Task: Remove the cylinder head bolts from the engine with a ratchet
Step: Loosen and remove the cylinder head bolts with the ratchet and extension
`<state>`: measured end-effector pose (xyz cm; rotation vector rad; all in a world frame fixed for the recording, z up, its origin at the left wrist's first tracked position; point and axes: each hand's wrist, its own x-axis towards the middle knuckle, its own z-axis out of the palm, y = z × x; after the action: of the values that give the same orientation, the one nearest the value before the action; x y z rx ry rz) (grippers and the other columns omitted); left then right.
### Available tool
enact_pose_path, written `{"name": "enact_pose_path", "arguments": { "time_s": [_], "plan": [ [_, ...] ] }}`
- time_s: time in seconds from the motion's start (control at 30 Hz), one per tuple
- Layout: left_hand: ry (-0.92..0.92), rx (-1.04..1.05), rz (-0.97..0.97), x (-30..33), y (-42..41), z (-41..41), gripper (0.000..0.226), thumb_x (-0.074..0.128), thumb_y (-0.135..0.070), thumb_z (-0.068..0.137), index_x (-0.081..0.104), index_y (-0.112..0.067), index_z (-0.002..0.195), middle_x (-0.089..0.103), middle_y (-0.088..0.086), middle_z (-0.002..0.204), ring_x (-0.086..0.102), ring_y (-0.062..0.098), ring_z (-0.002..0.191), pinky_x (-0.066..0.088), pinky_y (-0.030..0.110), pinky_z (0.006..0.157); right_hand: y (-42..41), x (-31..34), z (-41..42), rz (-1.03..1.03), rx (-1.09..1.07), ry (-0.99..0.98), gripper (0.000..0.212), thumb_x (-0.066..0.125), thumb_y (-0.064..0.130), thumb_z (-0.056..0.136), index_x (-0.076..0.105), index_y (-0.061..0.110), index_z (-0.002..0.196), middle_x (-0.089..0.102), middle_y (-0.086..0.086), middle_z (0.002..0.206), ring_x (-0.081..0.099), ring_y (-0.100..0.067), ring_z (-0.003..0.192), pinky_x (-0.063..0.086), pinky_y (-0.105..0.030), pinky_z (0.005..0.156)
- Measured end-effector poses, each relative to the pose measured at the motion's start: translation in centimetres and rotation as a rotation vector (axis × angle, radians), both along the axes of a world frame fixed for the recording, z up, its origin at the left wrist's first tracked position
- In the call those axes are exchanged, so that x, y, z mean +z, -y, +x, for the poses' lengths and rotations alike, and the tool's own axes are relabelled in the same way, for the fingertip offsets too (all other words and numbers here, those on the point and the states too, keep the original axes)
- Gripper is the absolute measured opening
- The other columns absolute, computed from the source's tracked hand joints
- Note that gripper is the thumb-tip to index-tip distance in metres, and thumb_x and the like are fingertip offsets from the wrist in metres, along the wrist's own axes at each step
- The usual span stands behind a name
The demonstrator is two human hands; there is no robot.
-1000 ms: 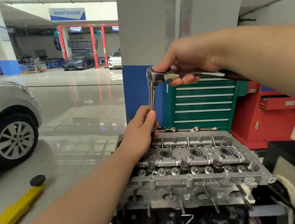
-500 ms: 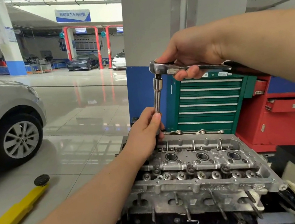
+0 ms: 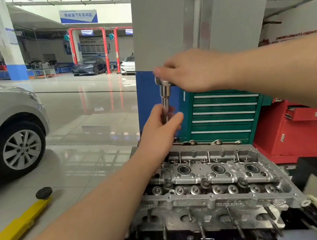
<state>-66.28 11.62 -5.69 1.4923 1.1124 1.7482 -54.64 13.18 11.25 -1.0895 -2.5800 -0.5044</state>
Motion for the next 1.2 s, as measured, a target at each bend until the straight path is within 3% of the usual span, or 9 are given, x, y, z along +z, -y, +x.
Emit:
{"name": "enact_pose_path", "arguments": {
  "time_s": [0.13, 0.37, 0.5, 0.63, 0.77, 0.87, 0.97, 1.1, 1.2],
  "plan": [
    [0.112, 0.036, -0.011, 2.2, -0.8, 1.1, 0.035, 0.062, -0.050, 0.093, 0.045, -0.035, 0.067, 0.044, -0.005, 0.057, 0.038, 0.015, 0.051, 0.034, 0.038, 0.057, -0.7, -0.9, 1.1, 0.232, 0.111, 0.064, 0.059, 0.021, 0.077, 0.096, 0.057, 0.030, 0.100, 0.053, 0.012, 0.072, 0.053, -0.018, 0.068, 0.030, -0.032, 0.056],
    [0.140, -0.042, -0.060, 2.5, -1.8, 1.1, 0.037, 0.065, -0.045, 0.091, 0.041, -0.026, 0.070, 0.038, -0.006, 0.053, 0.030, 0.014, 0.046, 0.028, 0.029, 0.046, -2.5, 2.3, 2.6, -0.373, 0.279, 0.208, 0.038, 0.037, 0.047, 0.109, 0.046, 0.036, 0.144, 0.054, 0.021, 0.133, 0.048, 0.003, 0.120, 0.030, 0.003, 0.087],
    [0.131, -0.100, -0.005, 1.5, -1.8, 0.9, 0.036, 0.063, -0.042, 0.096, 0.042, -0.027, 0.071, 0.037, -0.006, 0.053, 0.030, 0.015, 0.048, 0.030, 0.029, 0.046, -1.0, 0.2, 2.5, -0.051, 0.128, 0.178, 0.037, 0.031, 0.051, 0.109, 0.047, 0.027, 0.132, 0.057, 0.008, 0.092, 0.057, -0.019, 0.083, 0.037, -0.032, 0.067],
    [0.144, -0.022, 0.001, 0.9, -2.0, 1.1, 0.045, 0.065, -0.045, 0.099, 0.045, -0.021, 0.068, 0.042, 0.001, 0.054, 0.038, 0.018, 0.048, 0.038, 0.027, 0.046, 0.6, -1.6, -0.6, 0.407, -0.123, 0.364, 0.025, 0.037, 0.027, 0.105, 0.051, 0.024, 0.126, 0.033, -0.001, 0.077, 0.046, -0.029, 0.074, 0.027, -0.033, 0.049],
    [0.230, -0.002, -0.047, 0.8, -2.1, 0.4, 0.048, 0.066, -0.037, 0.097, 0.036, -0.022, 0.064, 0.035, 0.001, 0.048, 0.030, 0.020, 0.040, 0.031, 0.030, 0.048, 0.6, -1.5, -2.6, 0.408, -0.082, 0.126, 0.042, 0.028, 0.048, 0.104, 0.047, 0.020, 0.080, 0.041, -0.003, 0.070, 0.042, -0.025, 0.060, 0.029, -0.032, 0.053],
    [0.234, -0.118, -0.083, 1.0, -2.2, 0.2, 0.048, 0.064, -0.034, 0.101, 0.032, -0.024, 0.067, 0.029, -0.001, 0.050, 0.021, 0.018, 0.043, 0.023, 0.028, 0.046, -1.3, -1.0, 0.0, -0.020, 0.164, 0.020, 0.041, 0.029, 0.059, 0.106, 0.055, 0.029, 0.112, 0.060, 0.005, 0.093, 0.057, -0.023, 0.089, 0.043, -0.036, 0.076],
    [0.196, -0.128, -0.089, 0.8, -2.7, 0.3, 0.045, 0.065, -0.038, 0.101, 0.035, -0.026, 0.069, 0.030, -0.003, 0.052, 0.021, 0.018, 0.045, 0.022, 0.027, 0.046, -2.3, -0.6, 1.7, -0.336, 0.275, -0.040, 0.035, 0.032, 0.050, 0.110, 0.048, 0.035, 0.137, 0.056, 0.029, 0.111, 0.056, 0.002, 0.106, 0.038, -0.018, 0.090],
    [0.045, -0.017, 0.009, -0.2, -3.1, 0.2, 0.043, 0.063, -0.052, 0.097, 0.049, -0.025, 0.065, 0.048, -0.001, 0.052, 0.043, 0.018, 0.045, 0.037, 0.026, 0.047, -2.0, -2.2, 1.0, 0.149, -0.022, -0.047, 0.041, 0.026, 0.064, 0.103, 0.051, 0.031, 0.103, 0.046, 0.011, 0.075, 0.052, -0.025, 0.082, 0.025, -0.029, 0.055],
    [0.003, 0.050, 0.011, -0.8, -3.1, 0.3, 0.045, 0.061, -0.054, 0.097, 0.047, -0.016, 0.077, 0.049, -0.001, 0.049, 0.044, 0.018, 0.041, 0.039, 0.026, 0.044, -0.5, -3.2, -0.4, 0.337, -0.162, -0.090, 0.043, 0.024, 0.066, 0.098, 0.049, 0.031, 0.091, 0.042, 0.003, 0.071, 0.048, -0.028, 0.075, 0.019, -0.030, 0.051]
  ]
}}
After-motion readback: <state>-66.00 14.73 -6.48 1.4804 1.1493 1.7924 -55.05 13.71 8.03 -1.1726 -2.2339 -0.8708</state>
